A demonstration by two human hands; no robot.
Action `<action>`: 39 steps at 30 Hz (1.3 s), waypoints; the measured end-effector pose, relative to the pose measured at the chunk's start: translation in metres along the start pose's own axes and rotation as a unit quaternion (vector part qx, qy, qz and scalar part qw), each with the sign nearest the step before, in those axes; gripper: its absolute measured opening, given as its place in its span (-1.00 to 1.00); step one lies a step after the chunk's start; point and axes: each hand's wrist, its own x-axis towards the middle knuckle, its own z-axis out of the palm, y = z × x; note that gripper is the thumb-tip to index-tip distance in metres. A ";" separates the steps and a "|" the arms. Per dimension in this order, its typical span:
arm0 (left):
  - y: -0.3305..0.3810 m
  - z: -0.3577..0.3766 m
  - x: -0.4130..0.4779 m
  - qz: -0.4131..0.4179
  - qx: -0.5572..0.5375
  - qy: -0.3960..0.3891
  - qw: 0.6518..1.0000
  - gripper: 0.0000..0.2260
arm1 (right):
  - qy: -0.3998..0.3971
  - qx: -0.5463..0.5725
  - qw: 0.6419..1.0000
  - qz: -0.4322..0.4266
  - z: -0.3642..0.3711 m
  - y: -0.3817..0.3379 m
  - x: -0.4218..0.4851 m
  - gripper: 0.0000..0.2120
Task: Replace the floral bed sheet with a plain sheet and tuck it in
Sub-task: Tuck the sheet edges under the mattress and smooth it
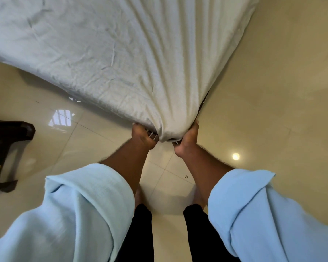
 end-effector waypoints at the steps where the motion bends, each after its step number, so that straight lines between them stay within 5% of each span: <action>1: 0.001 -0.006 -0.010 -0.005 -0.002 -0.011 1.000 -0.49 | 0.008 0.001 1.000 -0.004 0.005 0.001 -0.010 -0.36; 13: 0.075 -0.030 -0.141 0.007 0.003 -0.081 0.997 -0.37 | 0.098 0.001 0.995 0.008 0.080 0.006 -0.143 -0.32; 26: 0.206 -0.118 -0.198 0.070 0.059 -0.074 0.993 -0.46 | -0.056 -0.117 0.991 -0.013 0.237 0.037 -0.226 -0.23; 39: 0.377 -0.110 -0.196 0.104 0.102 -0.039 0.989 -0.50 | -0.097 -0.352 0.931 -0.029 0.380 0.039 -0.198 -0.41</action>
